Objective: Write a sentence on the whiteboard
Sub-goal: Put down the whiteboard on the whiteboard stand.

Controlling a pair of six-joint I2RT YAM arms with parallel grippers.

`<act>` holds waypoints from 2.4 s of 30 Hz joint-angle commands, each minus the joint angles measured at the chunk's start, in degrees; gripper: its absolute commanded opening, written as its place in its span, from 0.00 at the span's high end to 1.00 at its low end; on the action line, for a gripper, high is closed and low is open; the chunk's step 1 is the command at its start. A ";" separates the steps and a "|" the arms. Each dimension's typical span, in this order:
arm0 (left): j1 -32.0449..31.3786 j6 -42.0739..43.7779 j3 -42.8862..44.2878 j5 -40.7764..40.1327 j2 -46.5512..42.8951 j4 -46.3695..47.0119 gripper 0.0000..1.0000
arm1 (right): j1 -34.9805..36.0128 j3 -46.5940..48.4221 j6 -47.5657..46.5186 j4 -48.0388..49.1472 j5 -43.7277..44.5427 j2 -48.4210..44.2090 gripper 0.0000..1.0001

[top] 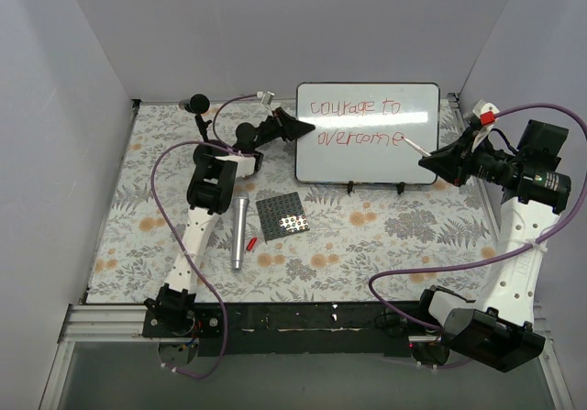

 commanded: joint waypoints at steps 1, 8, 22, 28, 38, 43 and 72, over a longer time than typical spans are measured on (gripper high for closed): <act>-1.78 3.13 -0.64 6.29 -4.64 24.40 0.72 | -0.34 -0.39 0.21 0.89 -1.42 -0.78 0.99; -2.74 4.88 -1.52 6.73 -6.92 23.61 0.66 | -0.34 -0.65 0.21 0.98 -1.42 -1.05 0.99; -2.74 17.70 -16.00 3.66 -17.11 16.94 0.36 | -0.34 -1.27 0.21 0.89 -1.68 -2.10 0.99; -2.57 22.37 -19.71 1.72 -20.54 11.05 0.19 | -0.34 -1.53 0.21 0.89 -1.59 -2.63 0.99; -2.30 29.14 -22.61 -0.30 -23.36 -0.20 0.16 | -0.34 -1.62 0.21 0.80 -2.03 -3.33 0.99; -2.13 32.31 -24.02 -1.53 -24.06 -3.63 0.16 | -0.34 -1.44 0.30 0.80 -2.03 -3.33 0.99; -1.25 36.09 -28.42 -5.13 -27.31 -11.19 0.07 | -0.43 -1.18 0.39 0.71 -2.39 -3.86 0.99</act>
